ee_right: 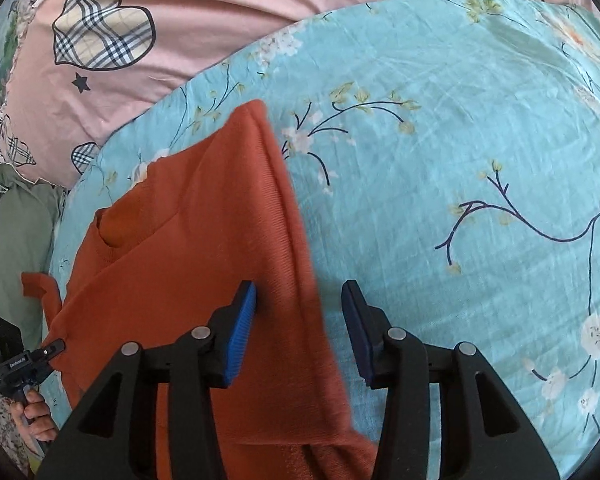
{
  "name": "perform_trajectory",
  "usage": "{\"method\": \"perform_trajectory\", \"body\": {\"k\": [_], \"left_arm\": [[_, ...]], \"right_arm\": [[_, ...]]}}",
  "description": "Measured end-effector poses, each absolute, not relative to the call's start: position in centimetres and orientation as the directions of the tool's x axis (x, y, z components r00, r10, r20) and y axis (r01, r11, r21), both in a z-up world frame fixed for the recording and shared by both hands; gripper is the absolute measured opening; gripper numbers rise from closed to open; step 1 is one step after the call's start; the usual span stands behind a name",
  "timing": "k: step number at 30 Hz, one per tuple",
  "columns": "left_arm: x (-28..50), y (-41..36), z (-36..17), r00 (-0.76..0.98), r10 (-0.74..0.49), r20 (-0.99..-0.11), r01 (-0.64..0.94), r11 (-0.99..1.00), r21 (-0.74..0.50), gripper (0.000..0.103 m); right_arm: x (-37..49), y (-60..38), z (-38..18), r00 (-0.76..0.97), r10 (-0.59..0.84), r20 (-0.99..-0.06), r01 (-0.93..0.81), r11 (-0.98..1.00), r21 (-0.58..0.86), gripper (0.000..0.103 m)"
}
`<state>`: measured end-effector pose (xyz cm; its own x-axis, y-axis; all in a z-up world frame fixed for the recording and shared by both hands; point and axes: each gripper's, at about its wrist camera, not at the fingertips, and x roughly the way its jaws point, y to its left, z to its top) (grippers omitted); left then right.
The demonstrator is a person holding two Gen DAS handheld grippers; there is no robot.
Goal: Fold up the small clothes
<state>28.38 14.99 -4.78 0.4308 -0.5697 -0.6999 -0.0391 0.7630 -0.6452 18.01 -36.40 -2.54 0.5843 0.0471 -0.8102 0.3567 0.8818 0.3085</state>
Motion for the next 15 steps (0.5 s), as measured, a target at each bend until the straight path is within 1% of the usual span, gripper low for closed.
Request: {"method": "perform_trajectory", "body": {"k": [2, 3, 4, 5, 9, 12, 15], "left_arm": [[28.3, 14.5, -4.7, 0.423, -0.561, -0.712, -0.033, 0.776, -0.630, 0.008], [28.3, 14.3, -4.8, 0.417, -0.564, -0.713, -0.034, 0.774, -0.632, 0.008], [28.2, 14.2, -4.9, 0.413, -0.566, -0.714, -0.038, 0.772, -0.634, 0.008], [28.1, 14.1, -4.8, 0.409, -0.568, -0.714, -0.040, 0.771, -0.636, 0.008], [28.0, 12.1, -4.4, 0.380, -0.605, -0.700, 0.007, 0.758, -0.652, 0.008], [28.5, 10.5, -5.0, 0.346, -0.588, -0.731, 0.028, 0.785, -0.618, 0.008], [29.0, 10.4, -5.8, 0.333, -0.568, -0.753, 0.016, 0.802, -0.598, 0.009]], "right_arm": [[18.3, -36.1, -2.8, 0.581, 0.060, -0.812, 0.342, 0.887, 0.310, 0.047], [18.4, -35.8, -3.0, 0.577, 0.069, -0.814, 0.326, 0.894, 0.307, 0.042], [18.5, -35.6, -3.2, 0.571, 0.073, -0.818, 0.317, 0.899, 0.302, 0.009], [18.5, -35.4, -3.1, 0.568, 0.071, -0.820, 0.315, 0.902, 0.296, 0.011], [17.3, -36.6, -0.2, 0.625, -0.005, -0.781, 0.333, 0.906, 0.261, 0.010], [17.9, -37.6, -0.6, 0.588, -0.070, -0.806, 0.373, 0.907, 0.193, 0.010], [18.4, -37.5, -1.6, 0.556, -0.100, -0.825, 0.380, 0.914, 0.145, 0.010]]}}
